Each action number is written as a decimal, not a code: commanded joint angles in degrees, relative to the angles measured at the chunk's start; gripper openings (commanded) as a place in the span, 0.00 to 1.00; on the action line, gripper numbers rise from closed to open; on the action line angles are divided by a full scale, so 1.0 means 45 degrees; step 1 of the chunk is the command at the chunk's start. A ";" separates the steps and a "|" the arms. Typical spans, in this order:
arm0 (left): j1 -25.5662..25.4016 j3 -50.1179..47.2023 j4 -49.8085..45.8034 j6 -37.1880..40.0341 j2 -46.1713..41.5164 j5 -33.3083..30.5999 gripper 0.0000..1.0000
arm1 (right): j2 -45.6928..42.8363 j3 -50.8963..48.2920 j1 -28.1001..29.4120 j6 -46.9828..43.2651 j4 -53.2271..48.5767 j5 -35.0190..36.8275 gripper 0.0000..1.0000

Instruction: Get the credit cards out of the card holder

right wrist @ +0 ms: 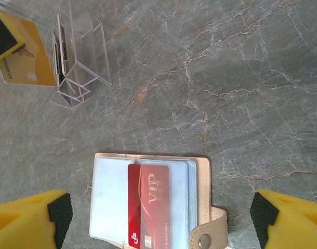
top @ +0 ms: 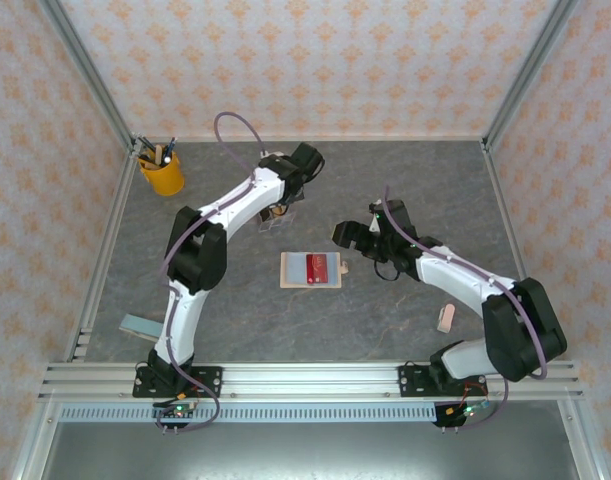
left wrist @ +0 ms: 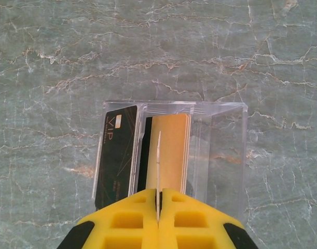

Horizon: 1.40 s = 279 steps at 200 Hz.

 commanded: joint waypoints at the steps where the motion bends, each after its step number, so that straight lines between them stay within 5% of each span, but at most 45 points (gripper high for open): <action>1: -0.0003 0.0749 -0.0729 -0.0093 0.0294 -0.0729 0.00 | 0.0204 0.0000 -0.0023 -0.0077 0.0112 0.0154 0.90; 50: 0.0021 0.1625 -0.1404 0.0285 0.1107 -0.0677 0.19 | 0.0413 0.0132 -0.0015 -0.0080 -0.0009 0.0147 0.89; 135: 0.0097 0.1223 -0.1114 0.0871 -0.0017 0.0863 0.30 | 0.0483 0.0191 -0.0026 -0.0128 -0.0051 0.0083 0.89; 201: -0.0130 -0.5298 0.2363 0.1791 -0.5436 0.5379 0.36 | 0.0230 0.0759 0.0341 -0.0603 -0.0806 0.0376 0.79; 279: -0.0231 -1.2083 0.7219 -0.0189 -0.9050 0.8039 0.55 | 0.1495 0.3199 0.2542 -0.0762 -0.4355 0.3068 0.56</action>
